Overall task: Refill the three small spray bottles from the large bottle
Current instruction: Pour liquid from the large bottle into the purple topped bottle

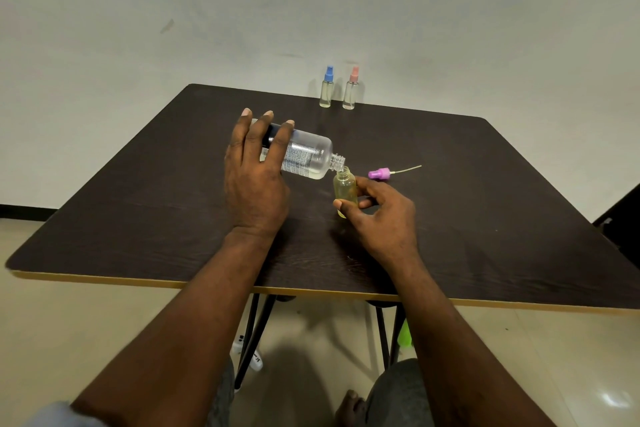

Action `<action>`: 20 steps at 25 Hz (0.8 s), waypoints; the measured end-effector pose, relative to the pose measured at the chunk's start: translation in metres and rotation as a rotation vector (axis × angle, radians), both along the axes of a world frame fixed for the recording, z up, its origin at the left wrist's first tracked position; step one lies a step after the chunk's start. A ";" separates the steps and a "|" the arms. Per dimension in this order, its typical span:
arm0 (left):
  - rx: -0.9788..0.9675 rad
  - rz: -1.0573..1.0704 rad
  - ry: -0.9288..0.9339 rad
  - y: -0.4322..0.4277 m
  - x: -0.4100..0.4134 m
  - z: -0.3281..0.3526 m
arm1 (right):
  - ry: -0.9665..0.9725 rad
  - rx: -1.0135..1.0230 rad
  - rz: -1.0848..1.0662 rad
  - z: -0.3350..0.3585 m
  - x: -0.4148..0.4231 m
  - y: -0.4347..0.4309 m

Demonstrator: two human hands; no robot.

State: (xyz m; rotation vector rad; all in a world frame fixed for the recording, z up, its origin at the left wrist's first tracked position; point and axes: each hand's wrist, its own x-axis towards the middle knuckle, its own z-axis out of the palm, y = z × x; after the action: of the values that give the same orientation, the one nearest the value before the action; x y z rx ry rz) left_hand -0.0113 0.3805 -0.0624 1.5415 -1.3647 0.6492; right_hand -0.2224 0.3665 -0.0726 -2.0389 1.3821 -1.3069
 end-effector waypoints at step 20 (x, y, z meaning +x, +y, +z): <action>-0.008 0.008 -0.008 0.003 0.000 0.001 | 0.009 -0.012 0.001 0.000 0.000 0.000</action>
State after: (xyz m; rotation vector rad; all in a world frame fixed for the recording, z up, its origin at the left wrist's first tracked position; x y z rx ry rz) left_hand -0.0117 0.3837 -0.0616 1.5399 -1.3611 0.6656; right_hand -0.2228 0.3661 -0.0725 -2.0552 1.3800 -1.3102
